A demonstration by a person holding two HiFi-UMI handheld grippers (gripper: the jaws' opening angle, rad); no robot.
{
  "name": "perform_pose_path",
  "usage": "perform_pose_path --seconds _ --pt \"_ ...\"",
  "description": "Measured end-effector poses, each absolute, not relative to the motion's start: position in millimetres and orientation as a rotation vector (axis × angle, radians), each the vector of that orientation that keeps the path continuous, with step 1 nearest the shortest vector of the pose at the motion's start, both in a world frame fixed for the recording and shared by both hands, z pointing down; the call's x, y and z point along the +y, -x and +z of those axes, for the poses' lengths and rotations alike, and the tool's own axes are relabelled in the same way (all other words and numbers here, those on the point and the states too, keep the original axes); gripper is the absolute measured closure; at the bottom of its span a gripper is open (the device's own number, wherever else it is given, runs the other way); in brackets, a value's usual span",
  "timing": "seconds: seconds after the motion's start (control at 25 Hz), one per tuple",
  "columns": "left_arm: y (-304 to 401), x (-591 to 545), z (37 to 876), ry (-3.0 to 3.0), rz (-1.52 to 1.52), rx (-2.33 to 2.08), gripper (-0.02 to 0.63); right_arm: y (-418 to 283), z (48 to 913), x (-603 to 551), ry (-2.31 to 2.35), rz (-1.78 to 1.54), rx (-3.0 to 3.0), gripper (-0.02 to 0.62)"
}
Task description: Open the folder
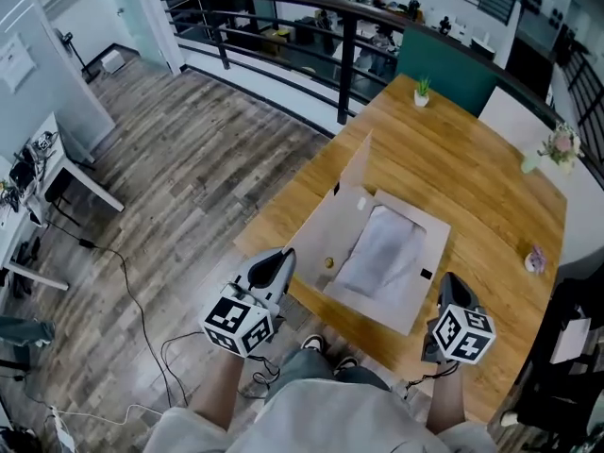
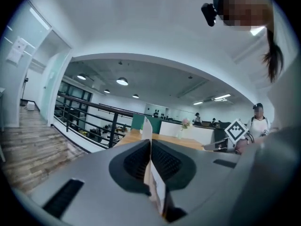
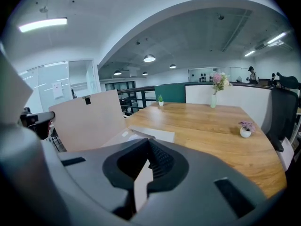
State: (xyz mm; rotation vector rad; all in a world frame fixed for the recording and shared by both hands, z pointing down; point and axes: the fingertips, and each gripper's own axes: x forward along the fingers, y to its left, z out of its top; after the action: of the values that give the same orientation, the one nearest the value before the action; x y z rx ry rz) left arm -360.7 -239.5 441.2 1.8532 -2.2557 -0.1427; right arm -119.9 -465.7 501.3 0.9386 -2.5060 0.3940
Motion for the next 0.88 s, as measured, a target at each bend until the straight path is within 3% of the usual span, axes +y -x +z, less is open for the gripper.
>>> perform_pose_path --seconds 0.88 --pt "521.6 -180.7 589.0 -0.997 -0.377 -2.293 0.555 155.9 528.3 -470.2 -0.916 0.347 -2.391 0.594"
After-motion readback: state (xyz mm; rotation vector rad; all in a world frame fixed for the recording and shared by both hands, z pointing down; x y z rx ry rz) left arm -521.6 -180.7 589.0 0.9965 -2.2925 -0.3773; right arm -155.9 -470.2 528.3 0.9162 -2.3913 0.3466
